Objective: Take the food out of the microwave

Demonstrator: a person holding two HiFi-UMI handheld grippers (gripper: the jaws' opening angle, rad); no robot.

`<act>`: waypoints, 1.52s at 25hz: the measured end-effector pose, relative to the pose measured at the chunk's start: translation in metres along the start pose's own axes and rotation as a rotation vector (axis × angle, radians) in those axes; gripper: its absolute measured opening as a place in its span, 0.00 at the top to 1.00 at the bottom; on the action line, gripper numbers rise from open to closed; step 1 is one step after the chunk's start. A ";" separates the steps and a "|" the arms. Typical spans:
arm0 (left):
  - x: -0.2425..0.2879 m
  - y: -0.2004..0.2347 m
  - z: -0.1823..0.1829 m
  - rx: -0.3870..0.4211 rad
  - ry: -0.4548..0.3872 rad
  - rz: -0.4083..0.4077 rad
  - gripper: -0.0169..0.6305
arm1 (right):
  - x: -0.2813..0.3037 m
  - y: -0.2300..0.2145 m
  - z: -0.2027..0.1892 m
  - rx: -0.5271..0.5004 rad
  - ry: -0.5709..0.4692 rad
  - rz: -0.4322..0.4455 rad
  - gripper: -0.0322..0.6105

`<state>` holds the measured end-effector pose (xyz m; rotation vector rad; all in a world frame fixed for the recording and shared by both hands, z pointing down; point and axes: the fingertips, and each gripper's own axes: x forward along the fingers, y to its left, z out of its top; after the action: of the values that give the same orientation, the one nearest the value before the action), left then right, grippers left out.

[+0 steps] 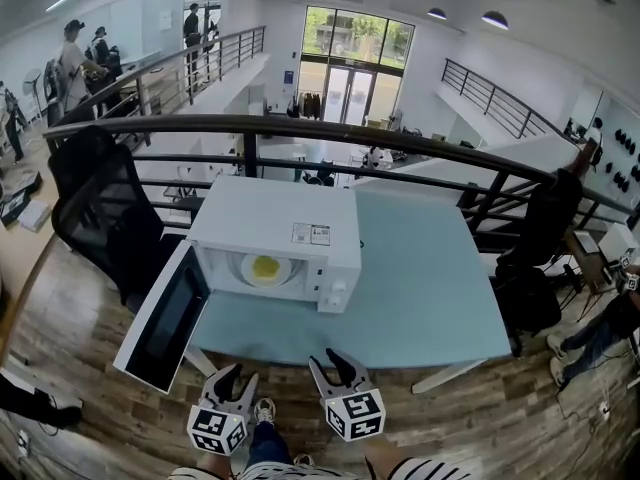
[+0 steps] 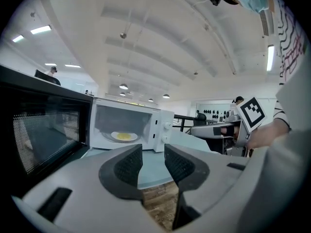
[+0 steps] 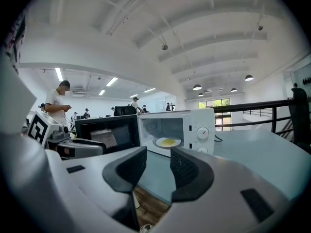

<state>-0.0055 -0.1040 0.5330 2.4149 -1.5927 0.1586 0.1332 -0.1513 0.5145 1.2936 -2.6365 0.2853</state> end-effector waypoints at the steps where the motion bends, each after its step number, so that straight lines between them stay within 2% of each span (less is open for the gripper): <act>1: 0.005 0.004 0.001 0.000 0.000 -0.001 0.79 | 0.004 -0.002 0.000 0.000 0.000 -0.003 0.72; 8: 0.037 0.036 0.008 0.003 0.013 -0.009 0.79 | 0.040 -0.012 -0.003 0.033 0.000 -0.036 0.72; 22: 0.108 0.110 -0.009 -0.032 0.100 -0.004 0.79 | 0.140 -0.035 -0.021 0.083 0.082 -0.047 0.72; 31: 0.150 0.150 -0.014 -0.035 0.133 -0.007 0.79 | 0.198 -0.052 -0.023 0.101 0.092 -0.096 0.72; 38: 0.182 0.167 -0.017 -0.038 0.148 -0.027 0.79 | 0.232 -0.062 -0.035 0.172 0.092 -0.136 0.72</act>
<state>-0.0855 -0.3246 0.6138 2.3358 -1.4849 0.2923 0.0465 -0.3555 0.6125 1.4661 -2.4792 0.5467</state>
